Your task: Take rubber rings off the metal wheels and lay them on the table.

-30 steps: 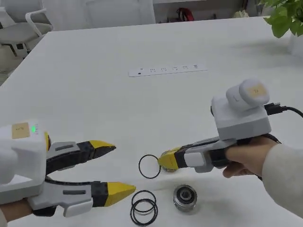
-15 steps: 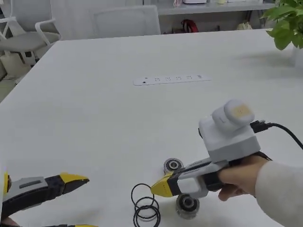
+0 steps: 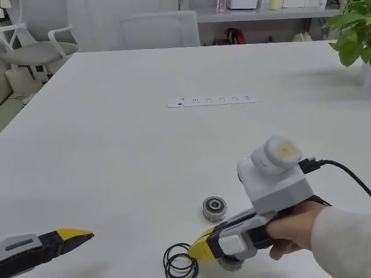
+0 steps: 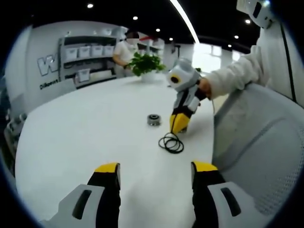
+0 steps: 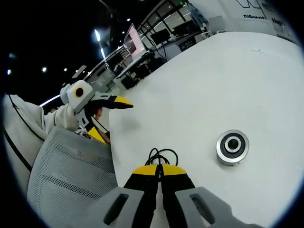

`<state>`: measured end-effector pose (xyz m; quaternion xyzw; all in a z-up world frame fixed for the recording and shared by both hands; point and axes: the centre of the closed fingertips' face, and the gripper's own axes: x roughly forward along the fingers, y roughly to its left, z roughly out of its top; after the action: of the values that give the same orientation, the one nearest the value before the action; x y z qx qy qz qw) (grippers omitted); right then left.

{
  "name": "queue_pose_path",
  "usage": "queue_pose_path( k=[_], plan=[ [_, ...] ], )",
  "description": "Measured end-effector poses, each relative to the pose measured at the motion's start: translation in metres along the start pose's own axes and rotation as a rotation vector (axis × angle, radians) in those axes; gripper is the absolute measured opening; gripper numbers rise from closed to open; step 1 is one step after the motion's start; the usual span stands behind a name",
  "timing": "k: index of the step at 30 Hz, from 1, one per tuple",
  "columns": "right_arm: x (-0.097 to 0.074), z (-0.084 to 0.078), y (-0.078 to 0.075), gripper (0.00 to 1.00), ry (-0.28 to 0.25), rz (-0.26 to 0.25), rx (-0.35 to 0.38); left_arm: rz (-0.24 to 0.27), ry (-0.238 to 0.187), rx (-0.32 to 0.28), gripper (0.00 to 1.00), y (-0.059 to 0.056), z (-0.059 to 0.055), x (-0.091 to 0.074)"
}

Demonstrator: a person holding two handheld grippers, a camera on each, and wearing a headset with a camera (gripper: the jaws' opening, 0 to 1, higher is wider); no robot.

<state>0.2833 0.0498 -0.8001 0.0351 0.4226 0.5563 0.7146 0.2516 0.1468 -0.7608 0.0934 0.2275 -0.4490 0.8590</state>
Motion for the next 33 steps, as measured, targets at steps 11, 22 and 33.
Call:
queue_pose_path(
  k=[11, 22, 33],
  plan=[
    [-0.003, 0.000, -0.008, 0.08, 0.009, -0.051, -0.093, 0.013, 0.002, -0.006, 0.61, -0.002, -0.006, -0.001],
    [-0.021, 0.030, -0.006, 0.09, -0.095, -0.066, -0.101, 0.031, -0.022, -0.009, 0.62, -0.002, -0.001, -0.006],
    [-0.060, 0.068, -0.003, 0.19, -0.225, -0.127, -0.199, 0.056, -0.045, -0.008, 0.65, -0.003, 0.007, -0.011]
  ],
)
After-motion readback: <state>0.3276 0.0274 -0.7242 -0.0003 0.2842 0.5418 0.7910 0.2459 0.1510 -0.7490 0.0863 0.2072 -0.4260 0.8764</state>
